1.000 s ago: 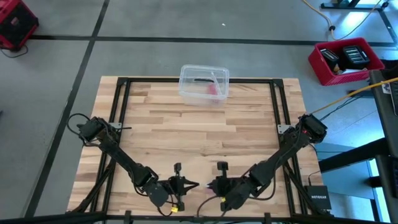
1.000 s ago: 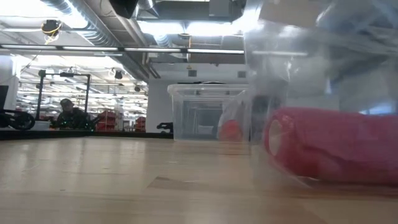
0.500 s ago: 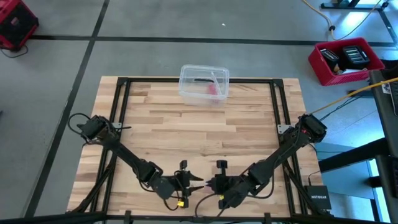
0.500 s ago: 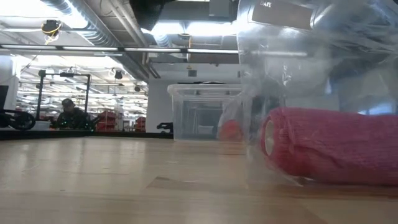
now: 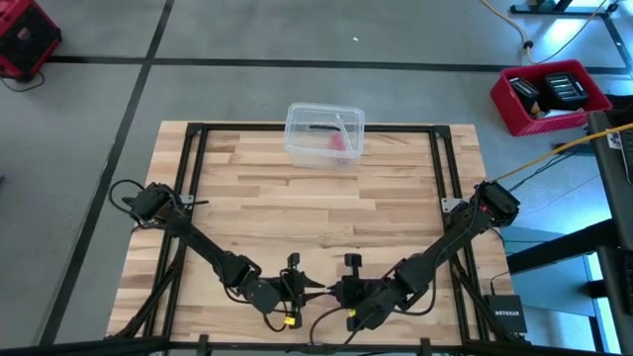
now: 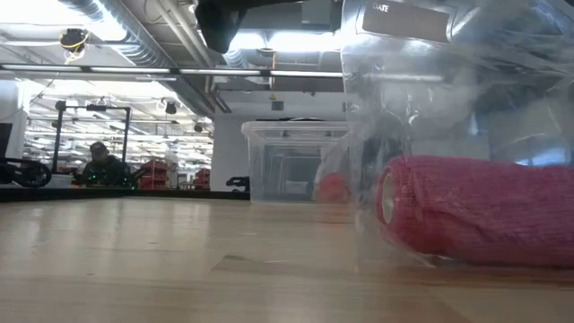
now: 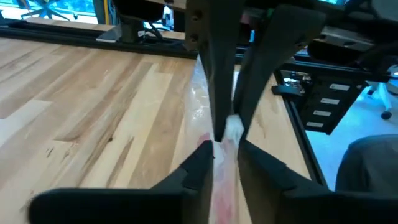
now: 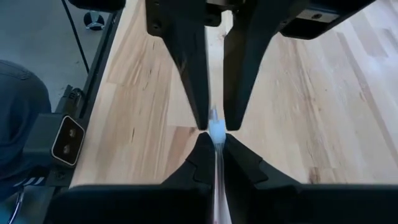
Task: Roll bandage
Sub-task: Close the transparent zip bag
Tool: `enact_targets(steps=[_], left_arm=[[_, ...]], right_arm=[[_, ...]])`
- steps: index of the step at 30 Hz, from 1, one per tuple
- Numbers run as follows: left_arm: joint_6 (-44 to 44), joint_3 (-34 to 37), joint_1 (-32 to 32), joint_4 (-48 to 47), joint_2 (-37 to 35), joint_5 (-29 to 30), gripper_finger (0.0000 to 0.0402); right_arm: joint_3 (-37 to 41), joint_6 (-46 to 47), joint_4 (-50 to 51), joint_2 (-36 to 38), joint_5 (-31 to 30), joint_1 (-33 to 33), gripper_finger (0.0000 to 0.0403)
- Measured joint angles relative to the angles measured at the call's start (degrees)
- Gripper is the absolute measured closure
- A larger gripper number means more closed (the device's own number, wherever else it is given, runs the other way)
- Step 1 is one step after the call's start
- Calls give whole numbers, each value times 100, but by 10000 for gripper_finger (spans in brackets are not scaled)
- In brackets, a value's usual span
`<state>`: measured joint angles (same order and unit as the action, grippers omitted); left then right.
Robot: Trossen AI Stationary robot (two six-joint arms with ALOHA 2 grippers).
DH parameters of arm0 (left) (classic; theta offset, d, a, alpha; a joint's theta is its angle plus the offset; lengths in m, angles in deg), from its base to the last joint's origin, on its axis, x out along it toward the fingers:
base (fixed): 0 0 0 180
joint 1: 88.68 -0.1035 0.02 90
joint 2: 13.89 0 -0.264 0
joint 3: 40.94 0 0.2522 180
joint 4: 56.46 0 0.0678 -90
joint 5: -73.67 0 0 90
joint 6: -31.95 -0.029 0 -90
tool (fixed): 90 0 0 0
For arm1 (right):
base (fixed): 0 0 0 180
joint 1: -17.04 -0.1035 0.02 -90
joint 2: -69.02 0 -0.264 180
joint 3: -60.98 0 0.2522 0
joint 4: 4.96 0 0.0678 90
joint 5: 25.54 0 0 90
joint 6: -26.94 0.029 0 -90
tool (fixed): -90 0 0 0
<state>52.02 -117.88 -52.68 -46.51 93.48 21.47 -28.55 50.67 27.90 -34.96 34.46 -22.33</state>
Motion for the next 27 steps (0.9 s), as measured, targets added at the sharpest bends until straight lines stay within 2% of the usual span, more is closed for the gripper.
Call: enact_targets(steps=[5,11,16,20,27], left_arm=[[-101,2,-41,24,0,-27,394],[-259,9,-69,112,2,31,401],[-266,9,37,47,11,780,401],[-298,9,53,69,5,1063,401],[-399,7,108,172,-22,1044,401]], right_arm=[[0,2,8,0,-33,2,384],[0,2,27,0,-20,2,382],[-9,292,241,2,-102,-5,382],[-9,373,506,8,94,-85,382],[-4,503,782,26,19,-190,382]])
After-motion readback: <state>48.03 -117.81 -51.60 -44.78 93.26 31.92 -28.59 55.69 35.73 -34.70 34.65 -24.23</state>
